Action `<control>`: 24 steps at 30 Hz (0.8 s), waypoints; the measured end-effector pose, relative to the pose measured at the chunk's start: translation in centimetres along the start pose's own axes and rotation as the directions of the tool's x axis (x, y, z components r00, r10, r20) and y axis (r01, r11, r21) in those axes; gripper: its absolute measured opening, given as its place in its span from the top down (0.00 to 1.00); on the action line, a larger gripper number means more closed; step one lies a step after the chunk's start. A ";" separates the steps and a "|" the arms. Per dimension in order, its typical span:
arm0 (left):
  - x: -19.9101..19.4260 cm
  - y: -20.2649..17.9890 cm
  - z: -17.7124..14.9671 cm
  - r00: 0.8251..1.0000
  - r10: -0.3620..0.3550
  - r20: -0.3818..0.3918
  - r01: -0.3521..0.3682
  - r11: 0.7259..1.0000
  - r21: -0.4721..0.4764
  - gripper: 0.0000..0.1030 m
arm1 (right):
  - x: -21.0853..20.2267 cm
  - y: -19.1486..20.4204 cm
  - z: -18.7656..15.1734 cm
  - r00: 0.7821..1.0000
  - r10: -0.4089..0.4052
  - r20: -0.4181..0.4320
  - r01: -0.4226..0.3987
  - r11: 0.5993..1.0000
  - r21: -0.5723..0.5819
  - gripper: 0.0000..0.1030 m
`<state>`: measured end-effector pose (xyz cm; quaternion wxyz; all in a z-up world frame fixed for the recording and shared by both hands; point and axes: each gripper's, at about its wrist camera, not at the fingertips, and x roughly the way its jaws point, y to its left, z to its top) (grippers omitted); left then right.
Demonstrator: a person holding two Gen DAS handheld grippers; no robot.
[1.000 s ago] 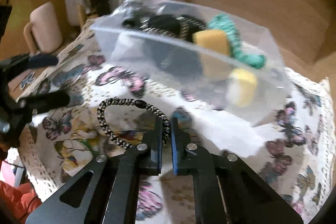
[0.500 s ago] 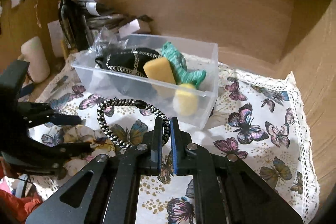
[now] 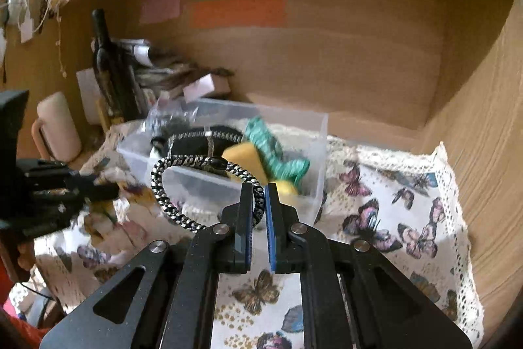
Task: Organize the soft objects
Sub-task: 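Grasp the black beaded bracelet with the right tool while the left tool grasps the floral scrunchie, then lower the bracelet and floral scrunchie into the clear box and open both tools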
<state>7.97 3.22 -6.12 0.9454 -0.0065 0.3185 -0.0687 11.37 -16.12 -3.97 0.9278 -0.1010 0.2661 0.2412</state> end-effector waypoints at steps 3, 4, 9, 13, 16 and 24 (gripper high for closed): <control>-0.6 0.8 1.8 0.998 0.015 0.054 -0.014 1.000 -0.012 0.89 | -0.1 -0.3 0.8 1.000 -0.006 0.028 0.006 1.000 0.008 0.94; -0.7 1.0 2.3 0.997 0.022 0.069 -0.021 1.000 -0.013 0.89 | -0.1 -0.4 1.2 0.999 -0.011 0.037 0.011 1.000 0.007 0.94; -0.7 1.7 4.7 0.992 0.034 0.122 -0.030 0.999 -0.035 0.89 | 0.2 -0.6 2.8 0.997 -0.028 0.076 0.027 1.000 0.008 0.94; 0.4 2.0 6.1 0.988 0.055 0.146 -0.050 0.998 -0.040 0.89 | 1.1 -0.7 4.0 0.995 -0.051 0.091 0.052 0.999 -0.001 0.94; 1.6 2.1 6.7 0.987 0.072 0.146 -0.067 0.997 -0.042 0.89 | 2.0 -0.6 4.5 0.993 -0.073 0.094 0.074 0.997 -0.008 0.94; 5.8 2.2 6.8 0.992 0.088 0.089 -0.083 0.995 -0.054 0.89 | 5.7 -0.3 4.4 0.995 -0.097 0.026 0.098 0.995 -0.028 0.94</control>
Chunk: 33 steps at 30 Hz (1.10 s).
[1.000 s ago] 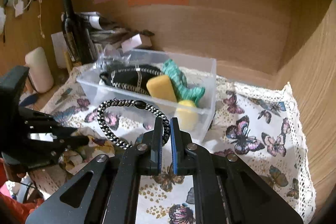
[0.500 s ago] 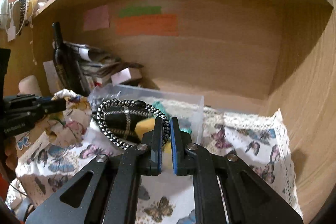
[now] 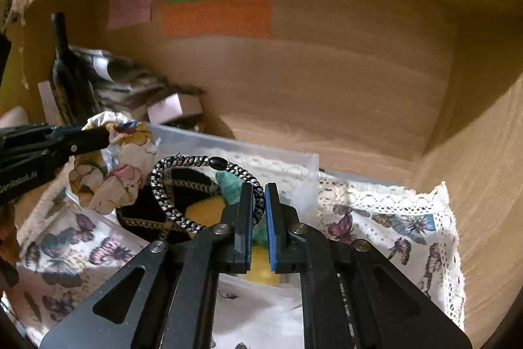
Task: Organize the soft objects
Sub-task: 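Lower the bracelet and floral scrunchie into the clear box and open both tools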
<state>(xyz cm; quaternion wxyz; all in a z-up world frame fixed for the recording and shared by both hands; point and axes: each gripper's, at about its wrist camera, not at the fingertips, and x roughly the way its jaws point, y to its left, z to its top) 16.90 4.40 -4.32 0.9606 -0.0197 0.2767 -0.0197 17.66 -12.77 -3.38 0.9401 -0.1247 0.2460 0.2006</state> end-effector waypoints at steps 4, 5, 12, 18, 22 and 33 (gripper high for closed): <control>1.7 0.1 -0.4 0.999 -0.002 -0.040 0.002 1.000 -0.008 0.88 | 1.7 0.2 -0.5 0.999 -0.003 -0.052 0.002 1.000 -0.017 0.93; 2.1 0.2 -0.6 0.999 0.001 -0.050 -0.001 1.000 -0.008 0.88 | 2.1 0.3 -0.7 0.998 -0.007 -0.064 0.006 1.000 -0.023 0.93; 2.5 0.0 -1.0 0.996 -0.002 -0.087 0.002 1.000 0.001 0.72 | 3.0 0.5 -1.1 0.994 -0.003 -0.108 -0.002 0.999 -0.044 0.84; 0.0 -0.3 -0.6 0.999 -0.024 -0.035 0.024 1.000 -0.005 0.51 | 1.9 0.4 -0.7 0.997 0.007 -0.083 -0.010 1.000 -0.027 0.65; -2.5 -0.6 -0.2 0.999 -0.026 0.026 0.026 1.000 0.000 0.41 | 0.4 0.2 0.0 0.998 0.029 -0.050 -0.030 0.999 -0.011 0.56; -9.5 -1.7 0.1 0.979 -0.026 0.204 0.022 1.000 0.020 0.13 | -7.3 0.2 1.8 0.987 0.080 0.137 -0.083 0.996 0.015 0.26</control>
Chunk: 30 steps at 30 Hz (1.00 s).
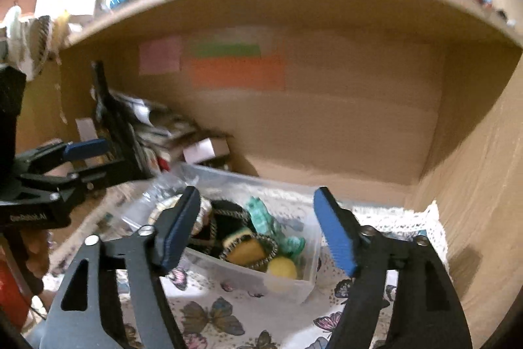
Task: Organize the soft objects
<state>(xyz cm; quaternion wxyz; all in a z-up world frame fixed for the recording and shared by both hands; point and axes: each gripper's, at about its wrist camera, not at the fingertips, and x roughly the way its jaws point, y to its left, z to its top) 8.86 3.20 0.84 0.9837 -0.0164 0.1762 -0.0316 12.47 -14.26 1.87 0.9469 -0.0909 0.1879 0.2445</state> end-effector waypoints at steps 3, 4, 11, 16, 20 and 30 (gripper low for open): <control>-1.6 -0.4 0.1 0.999 0.005 0.038 -0.005 1.000 0.005 0.03 | -2.0 0.3 0.4 0.999 0.013 0.046 -0.013 1.000 0.002 0.19; -2.1 -0.5 0.1 0.999 0.004 0.047 -0.005 1.000 0.003 0.02 | -2.5 0.3 0.4 0.998 0.016 0.058 -0.016 1.000 0.003 0.19; -4.7 -1.2 -0.3 0.997 -0.012 0.081 0.012 1.000 -0.003 0.00 | -4.9 1.0 0.0 0.993 0.009 0.121 -0.010 1.000 0.013 0.00; -5.8 -1.8 -0.7 0.994 -0.002 0.107 0.001 1.000 0.008 0.00 | -5.7 1.3 -0.5 0.991 0.011 0.134 -0.015 0.999 0.031 0.00; -6.3 -2.1 -0.9 0.993 -0.006 0.114 0.005 1.000 0.006 0.00 | -6.2 1.4 -0.6 0.990 0.010 0.139 -0.015 0.999 0.035 0.00; -6.4 -2.4 -1.0 0.993 0.002 0.117 -0.002 1.000 0.003 0.00 | -6.8 1.7 -0.9 0.989 0.007 0.145 -0.013 0.999 0.041 0.00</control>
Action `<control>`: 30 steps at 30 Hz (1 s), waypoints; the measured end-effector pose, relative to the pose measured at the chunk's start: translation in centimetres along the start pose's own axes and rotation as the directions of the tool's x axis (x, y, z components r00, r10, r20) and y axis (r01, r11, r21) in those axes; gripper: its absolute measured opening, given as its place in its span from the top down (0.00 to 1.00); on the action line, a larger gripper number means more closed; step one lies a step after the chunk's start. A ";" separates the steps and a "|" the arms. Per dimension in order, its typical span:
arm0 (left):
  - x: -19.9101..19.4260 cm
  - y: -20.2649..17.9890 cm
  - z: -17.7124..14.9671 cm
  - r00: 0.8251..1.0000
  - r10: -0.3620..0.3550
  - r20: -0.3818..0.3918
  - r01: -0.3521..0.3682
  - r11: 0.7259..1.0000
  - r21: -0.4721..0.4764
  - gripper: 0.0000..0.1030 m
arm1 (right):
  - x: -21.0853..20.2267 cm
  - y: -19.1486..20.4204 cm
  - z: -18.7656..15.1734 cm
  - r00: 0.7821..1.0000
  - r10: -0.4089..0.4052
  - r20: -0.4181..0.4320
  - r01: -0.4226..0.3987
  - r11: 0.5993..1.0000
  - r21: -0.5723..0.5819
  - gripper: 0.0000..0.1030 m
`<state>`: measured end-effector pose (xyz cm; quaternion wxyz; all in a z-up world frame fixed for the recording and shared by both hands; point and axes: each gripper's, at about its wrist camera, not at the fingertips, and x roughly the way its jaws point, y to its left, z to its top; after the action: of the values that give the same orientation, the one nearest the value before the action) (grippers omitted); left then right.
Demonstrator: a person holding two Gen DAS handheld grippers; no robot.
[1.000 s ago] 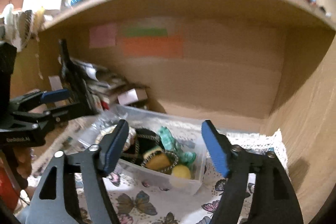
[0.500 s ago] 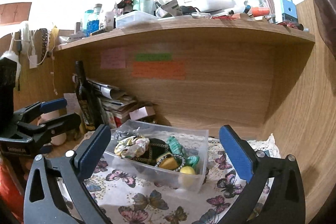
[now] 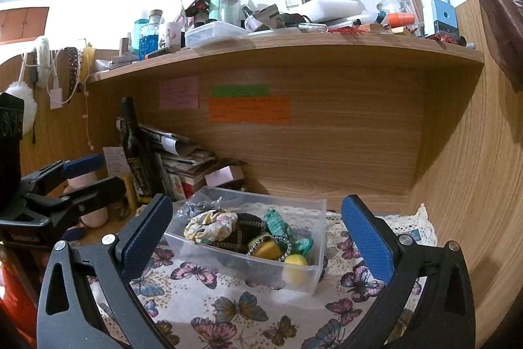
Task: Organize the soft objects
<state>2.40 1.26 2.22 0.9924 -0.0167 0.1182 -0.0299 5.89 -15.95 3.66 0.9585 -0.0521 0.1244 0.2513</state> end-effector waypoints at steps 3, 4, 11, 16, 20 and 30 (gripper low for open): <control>0.1 0.1 0.0 1.000 0.000 -0.003 0.000 1.000 -0.005 0.00 | 0.0 -0.1 -0.1 1.000 0.002 0.001 -0.002 1.000 0.000 0.00; 0.1 0.2 0.0 1.000 -0.001 -0.004 0.001 1.000 -0.006 0.00 | 0.0 -0.1 -0.1 1.000 0.002 0.000 -0.002 1.000 0.001 0.00; 0.4 0.6 0.0 1.000 -0.004 -0.007 0.004 1.000 -0.011 0.00 | 0.0 -0.1 -0.1 1.000 0.005 0.000 -0.005 1.000 0.001 0.00; 0.4 0.7 -0.1 1.000 -0.007 -0.006 0.007 1.000 -0.012 0.00 | -0.1 -0.1 -0.1 1.000 0.005 0.002 -0.005 1.000 0.002 0.00; 0.4 0.8 -0.1 1.000 -0.005 -0.007 0.005 1.000 -0.017 0.00 | -0.1 -0.1 -0.1 1.000 0.006 0.002 -0.006 1.000 0.002 0.00; 0.5 0.8 -0.3 1.000 -0.003 -0.014 0.003 1.000 -0.021 0.00 | -0.2 -0.1 -0.1 1.000 0.007 0.002 -0.007 1.000 0.004 0.00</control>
<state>2.88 2.00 1.79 0.9913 -0.0268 0.1254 -0.0303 5.77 -16.12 3.65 0.9578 -0.0493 0.1241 0.2545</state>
